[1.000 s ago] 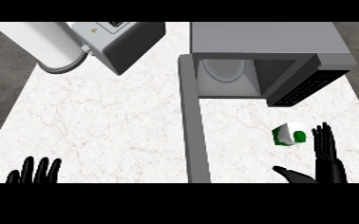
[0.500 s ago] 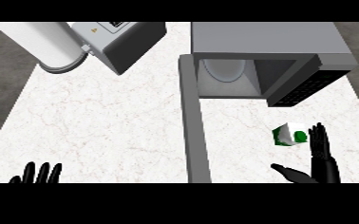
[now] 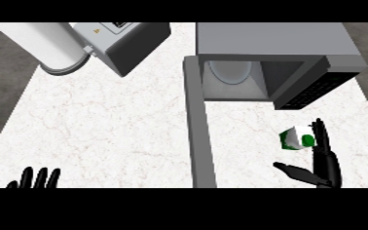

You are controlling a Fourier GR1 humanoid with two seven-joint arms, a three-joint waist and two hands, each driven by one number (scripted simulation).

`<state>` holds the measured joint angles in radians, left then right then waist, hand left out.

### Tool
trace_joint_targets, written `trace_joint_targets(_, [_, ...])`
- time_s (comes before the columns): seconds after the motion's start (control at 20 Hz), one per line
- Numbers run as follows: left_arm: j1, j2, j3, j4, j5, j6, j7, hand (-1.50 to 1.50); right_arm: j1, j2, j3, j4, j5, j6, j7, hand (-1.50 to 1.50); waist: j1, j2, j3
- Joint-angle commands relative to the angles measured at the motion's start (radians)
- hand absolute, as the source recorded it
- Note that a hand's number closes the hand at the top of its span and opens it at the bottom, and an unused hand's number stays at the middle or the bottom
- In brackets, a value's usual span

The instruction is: Pick up the milk, place it into the microwave and close the microwave

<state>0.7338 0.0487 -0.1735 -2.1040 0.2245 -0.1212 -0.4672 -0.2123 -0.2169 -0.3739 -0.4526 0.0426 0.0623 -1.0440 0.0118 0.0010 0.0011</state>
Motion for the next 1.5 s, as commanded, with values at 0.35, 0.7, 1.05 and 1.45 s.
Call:
trace_joint_targets(0.35, [0.033,0.008,0.002,-0.032,0.009,-0.005,-0.010,-1.50,-0.100,-0.030,-0.030,0.143,-0.035,0.017,-0.081,-1.50,0.003,0.002,0.001])
trace_joint_targets(0.7, [0.024,0.008,-0.013,-0.003,-0.009,-0.020,-0.032,-1.50,-0.109,-0.001,-0.008,0.120,0.027,-0.203,-0.109,1.50,0.006,0.003,0.001])
trace_joint_targets(1.05, [0.065,0.016,0.002,0.022,0.016,-0.054,-0.079,-1.50,-0.159,-0.014,-0.083,0.156,-0.030,-0.215,-0.138,1.50,0.011,0.003,0.001])
trace_joint_targets(1.45, [0.068,0.024,-0.009,-0.024,0.030,-0.057,-0.041,-1.50,-0.266,0.074,-0.036,0.124,-0.016,-0.151,-0.115,1.50,0.013,0.003,0.001])
